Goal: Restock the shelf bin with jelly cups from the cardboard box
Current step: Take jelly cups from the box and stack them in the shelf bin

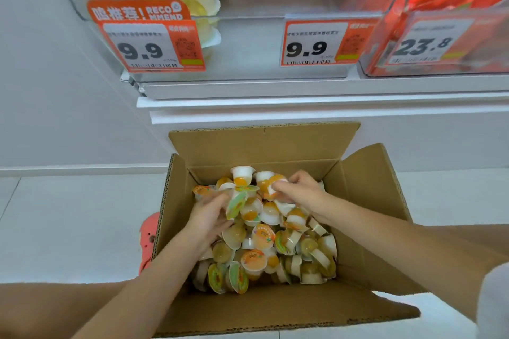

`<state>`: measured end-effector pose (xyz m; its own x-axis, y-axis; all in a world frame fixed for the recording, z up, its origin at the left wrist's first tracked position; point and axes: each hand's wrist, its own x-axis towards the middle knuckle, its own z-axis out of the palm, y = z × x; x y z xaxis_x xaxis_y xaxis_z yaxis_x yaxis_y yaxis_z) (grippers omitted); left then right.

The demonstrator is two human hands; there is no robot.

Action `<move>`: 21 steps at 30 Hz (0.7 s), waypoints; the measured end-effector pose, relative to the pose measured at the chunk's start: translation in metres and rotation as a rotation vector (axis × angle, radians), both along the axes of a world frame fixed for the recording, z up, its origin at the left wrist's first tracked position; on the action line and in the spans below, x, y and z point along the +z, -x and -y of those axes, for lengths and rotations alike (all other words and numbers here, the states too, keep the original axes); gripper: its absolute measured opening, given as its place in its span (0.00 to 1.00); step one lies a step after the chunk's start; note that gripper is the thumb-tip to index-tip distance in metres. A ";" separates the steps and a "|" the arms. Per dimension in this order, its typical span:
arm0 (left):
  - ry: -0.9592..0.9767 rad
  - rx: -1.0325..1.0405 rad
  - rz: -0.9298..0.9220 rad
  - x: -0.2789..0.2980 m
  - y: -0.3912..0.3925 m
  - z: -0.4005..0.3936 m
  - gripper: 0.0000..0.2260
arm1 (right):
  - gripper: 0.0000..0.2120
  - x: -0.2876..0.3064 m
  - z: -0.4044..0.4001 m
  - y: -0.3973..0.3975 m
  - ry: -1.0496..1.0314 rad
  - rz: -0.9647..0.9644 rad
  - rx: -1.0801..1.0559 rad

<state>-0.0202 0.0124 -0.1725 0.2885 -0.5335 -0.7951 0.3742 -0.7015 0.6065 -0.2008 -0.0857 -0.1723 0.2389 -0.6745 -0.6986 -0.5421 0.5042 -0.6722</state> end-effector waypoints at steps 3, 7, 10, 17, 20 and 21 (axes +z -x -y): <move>0.030 0.149 -0.530 0.065 -0.008 0.011 0.14 | 0.10 0.058 0.013 0.000 -0.233 0.361 -0.101; 0.126 -0.087 -0.530 0.138 -0.016 0.019 0.16 | 0.02 0.145 0.020 -0.002 -0.252 0.561 -0.115; 0.178 -0.135 -0.528 0.159 -0.017 0.017 0.15 | 0.09 0.177 0.017 0.004 -0.244 0.555 -0.117; -0.169 -0.238 -0.199 0.080 -0.010 0.006 0.12 | 0.15 0.156 0.010 0.025 -0.383 0.372 -0.315; -0.290 -0.294 0.077 0.027 -0.003 0.001 0.10 | 0.16 0.138 0.012 0.034 -0.424 0.327 -0.331; -0.270 -0.354 0.249 0.009 -0.003 0.003 0.07 | 0.15 0.133 0.013 0.036 -0.440 0.317 -0.329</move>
<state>-0.0167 0.0095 -0.1639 0.3254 -0.4174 -0.8485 -0.0474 -0.9033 0.4263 -0.2370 -0.0992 -0.0390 0.3093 -0.4138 -0.8562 -0.1203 0.8761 -0.4669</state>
